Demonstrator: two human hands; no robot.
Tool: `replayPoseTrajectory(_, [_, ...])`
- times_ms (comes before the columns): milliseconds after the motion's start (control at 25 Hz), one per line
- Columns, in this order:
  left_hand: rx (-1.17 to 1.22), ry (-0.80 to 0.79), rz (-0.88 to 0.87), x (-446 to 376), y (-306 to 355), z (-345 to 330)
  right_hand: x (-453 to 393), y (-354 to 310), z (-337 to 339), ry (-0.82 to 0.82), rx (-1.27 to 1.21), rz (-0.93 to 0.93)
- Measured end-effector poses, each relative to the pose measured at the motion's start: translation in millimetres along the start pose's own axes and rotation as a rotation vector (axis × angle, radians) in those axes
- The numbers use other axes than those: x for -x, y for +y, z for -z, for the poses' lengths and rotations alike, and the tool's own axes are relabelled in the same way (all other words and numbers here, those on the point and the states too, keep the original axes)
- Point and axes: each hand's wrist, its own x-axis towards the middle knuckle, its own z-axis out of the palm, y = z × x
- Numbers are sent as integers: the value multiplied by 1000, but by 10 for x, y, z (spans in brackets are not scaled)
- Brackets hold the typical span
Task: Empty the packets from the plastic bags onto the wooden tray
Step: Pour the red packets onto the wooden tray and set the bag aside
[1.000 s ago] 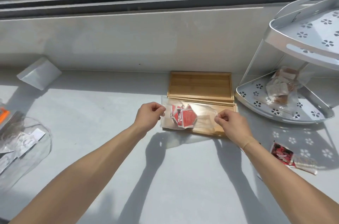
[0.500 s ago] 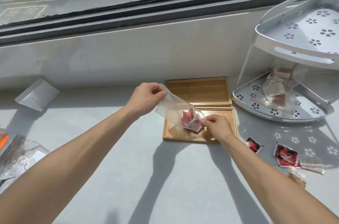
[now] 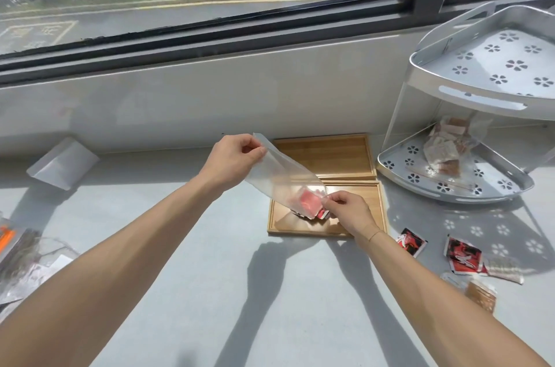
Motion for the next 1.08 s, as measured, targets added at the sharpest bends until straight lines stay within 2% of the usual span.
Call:
replayPoseTrajectory(160, [133, 18, 22, 150, -101, 30, 256, -103, 143, -139, -407, -126])
replayPoseTrajectory(280, [275, -81, 56, 331, -156, -40, 456, -70, 334, -161, -623, -163])
replayPoseTrajectory(400, [472, -233, 127, 531, -152, -237, 730, 22, 586, -93, -738, -121])
replayPoseTrajectory(520, [572, -330, 150, 718, -76, -572, 1079, 180, 899, 58, -713, -43])
replayPoseTrajectory(680, [624, -438, 163, 924, 205, -1157, 1590, 534, 1415, 305, -602, -45])
replayPoseTrajectory(800, [571, -475, 141, 1090, 462, -1635, 2006, 840, 1853, 377, -541, -81])
replayPoseTrajectory(1080, [384, -612, -36, 1442, 1111, -2806, 2727, 1598, 2766, 547, -379, -209])
